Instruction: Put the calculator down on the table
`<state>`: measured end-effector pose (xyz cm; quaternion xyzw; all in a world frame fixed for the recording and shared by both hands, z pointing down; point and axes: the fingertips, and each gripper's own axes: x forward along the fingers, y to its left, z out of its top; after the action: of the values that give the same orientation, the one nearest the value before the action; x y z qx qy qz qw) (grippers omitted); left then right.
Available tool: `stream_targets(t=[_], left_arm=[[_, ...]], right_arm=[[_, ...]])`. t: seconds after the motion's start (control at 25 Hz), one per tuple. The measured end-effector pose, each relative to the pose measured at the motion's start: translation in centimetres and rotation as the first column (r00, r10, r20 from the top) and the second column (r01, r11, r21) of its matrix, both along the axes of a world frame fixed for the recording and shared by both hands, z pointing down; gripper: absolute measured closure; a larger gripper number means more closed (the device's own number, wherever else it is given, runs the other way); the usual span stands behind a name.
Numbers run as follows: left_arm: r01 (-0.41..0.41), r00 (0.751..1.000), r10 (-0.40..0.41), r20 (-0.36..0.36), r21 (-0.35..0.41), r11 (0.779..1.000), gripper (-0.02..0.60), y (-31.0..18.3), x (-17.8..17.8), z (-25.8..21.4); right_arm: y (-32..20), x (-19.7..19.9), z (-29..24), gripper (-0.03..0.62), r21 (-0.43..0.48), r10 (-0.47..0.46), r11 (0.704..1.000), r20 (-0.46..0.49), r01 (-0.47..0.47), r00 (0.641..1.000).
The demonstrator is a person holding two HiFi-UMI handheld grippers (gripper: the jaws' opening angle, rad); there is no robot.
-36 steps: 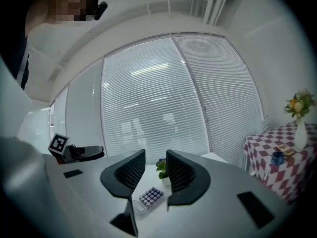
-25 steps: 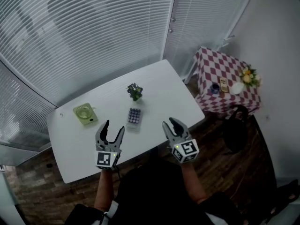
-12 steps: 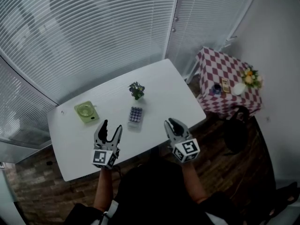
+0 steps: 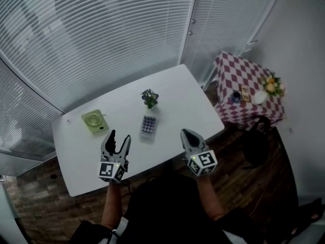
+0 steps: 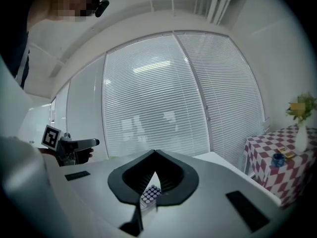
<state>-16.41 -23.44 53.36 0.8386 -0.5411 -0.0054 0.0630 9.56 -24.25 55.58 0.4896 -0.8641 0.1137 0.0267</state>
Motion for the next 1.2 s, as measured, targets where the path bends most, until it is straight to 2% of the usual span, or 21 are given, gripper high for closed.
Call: stream_targets(t=[0.12,0.28,0.32,0.4,0.52,0.6,0.84,1.04,1.2], left_arm=[[0.009,1.000,-0.009,-0.002,-0.051,0.999,0.302,0.0,-0.1,0.9],[0.006,1.000,-0.006,-0.024,-0.021,1.000,0.306,-0.4,-0.1,0.3],[0.014,0.999,-0.014,-0.031,-0.015,1.000,0.349,-0.5,-0.3,0.2],[0.024,0.999,-0.024,-0.029,-0.002,1.000,0.554,-0.5,-0.6,0.0],[0.002,1.000,-0.002,-0.020,0.006,1.000,0.573,-0.5,-0.2,0.0],[-0.009,1.000,0.009,0.015,0.003,1.000,0.575,-0.5,-0.1,0.1],[-0.018,1.000,0.018,0.009,-0.020,1.000,0.575,-0.3,0.2,0.5],[0.013,1.000,-0.012,0.016,-0.068,0.998,0.575,-0.3,-0.7,1.4],[-0.002,1.000,0.002,0.000,-0.066,0.998,0.575,-0.4,-0.7,1.1]], right_arm=[[-0.1,0.0,0.2,0.586,-0.005,0.000,1.000,-0.009,0.000,1.000],[-0.1,0.1,0.6,0.586,-0.011,0.007,1.000,-0.002,-0.007,1.000],[-0.1,0.2,0.5,0.586,-0.011,0.009,1.000,0.000,-0.009,1.000],[-0.1,0.5,0.7,0.586,-0.016,0.017,1.000,0.002,-0.017,1.000],[0.0,0.7,1.0,0.586,-0.017,0.025,1.000,-0.001,-0.025,1.000],[0.1,0.6,0.9,0.586,-0.020,0.023,1.000,-0.004,-0.023,1.000],[0.2,0.4,0.5,0.586,-0.011,0.018,1.000,-0.004,-0.018,1.000],[0.2,0.1,0.8,0.588,0.003,0.025,1.000,-0.131,-0.025,0.991],[0.3,0.2,0.5,0.588,0.021,0.021,1.000,-0.138,-0.018,0.990]])
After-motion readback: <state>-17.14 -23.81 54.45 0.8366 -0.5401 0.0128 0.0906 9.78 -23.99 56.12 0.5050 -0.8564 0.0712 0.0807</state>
